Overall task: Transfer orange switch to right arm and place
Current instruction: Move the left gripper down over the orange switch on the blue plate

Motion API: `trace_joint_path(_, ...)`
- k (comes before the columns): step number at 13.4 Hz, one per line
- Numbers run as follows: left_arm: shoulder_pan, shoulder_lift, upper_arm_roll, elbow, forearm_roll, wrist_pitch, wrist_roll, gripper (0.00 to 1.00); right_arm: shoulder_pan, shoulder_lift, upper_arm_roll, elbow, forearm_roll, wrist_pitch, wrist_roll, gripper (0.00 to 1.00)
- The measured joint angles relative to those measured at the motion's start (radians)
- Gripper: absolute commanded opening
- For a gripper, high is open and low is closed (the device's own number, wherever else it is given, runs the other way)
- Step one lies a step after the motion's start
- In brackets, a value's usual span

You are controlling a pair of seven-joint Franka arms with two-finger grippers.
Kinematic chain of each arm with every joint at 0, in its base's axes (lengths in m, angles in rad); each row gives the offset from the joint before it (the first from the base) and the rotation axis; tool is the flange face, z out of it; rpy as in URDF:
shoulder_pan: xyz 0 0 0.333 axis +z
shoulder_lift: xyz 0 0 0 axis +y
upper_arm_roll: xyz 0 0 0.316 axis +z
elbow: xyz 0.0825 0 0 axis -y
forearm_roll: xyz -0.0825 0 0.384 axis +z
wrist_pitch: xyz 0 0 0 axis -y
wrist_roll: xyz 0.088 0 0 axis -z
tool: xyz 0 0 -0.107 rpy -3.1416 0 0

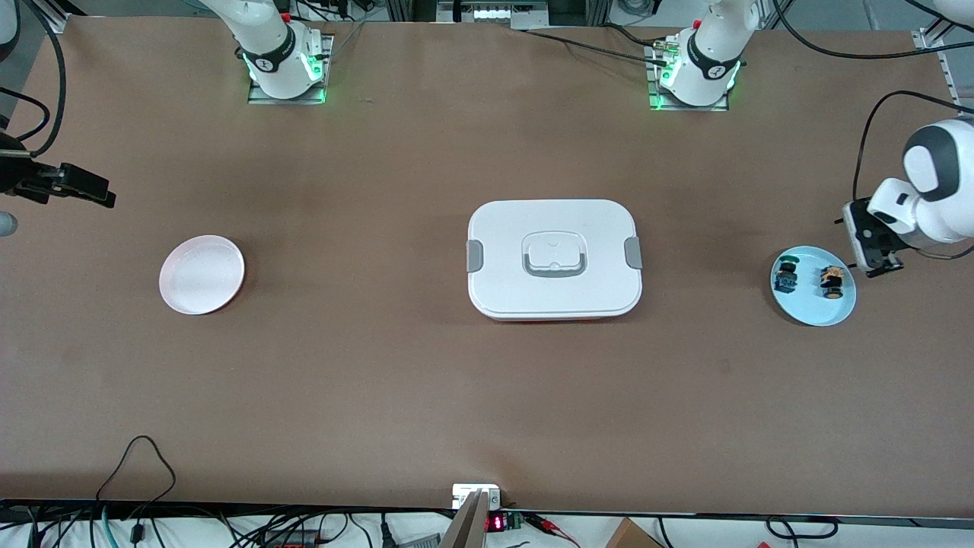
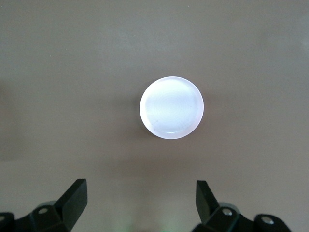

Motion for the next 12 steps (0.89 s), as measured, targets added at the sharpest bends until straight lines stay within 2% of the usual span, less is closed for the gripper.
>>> trace_joint_path(2, 0.007, 0.031, 0.000, -0.035, 0.001, 0.091, 0.090, 1.00, 0.000, 0.000, 0.000, 0.000, 0.000, 0.000, 0.000, 1.00)
trace_joint_path(6, 0.031, 0.111, 0.001, -0.037, 0.001, 0.234, 0.243, 1.00, 0.000, 0.000, 0.000, 0.000, 0.000, 0.000, 0.000, 1.00)
trace_joint_path(12, 0.041, 0.134, 0.002, -0.027, 0.001, 0.290, 0.309, 1.00, 0.000, 0.000, 0.000, 0.000, 0.000, 0.000, 0.000, 1.00)
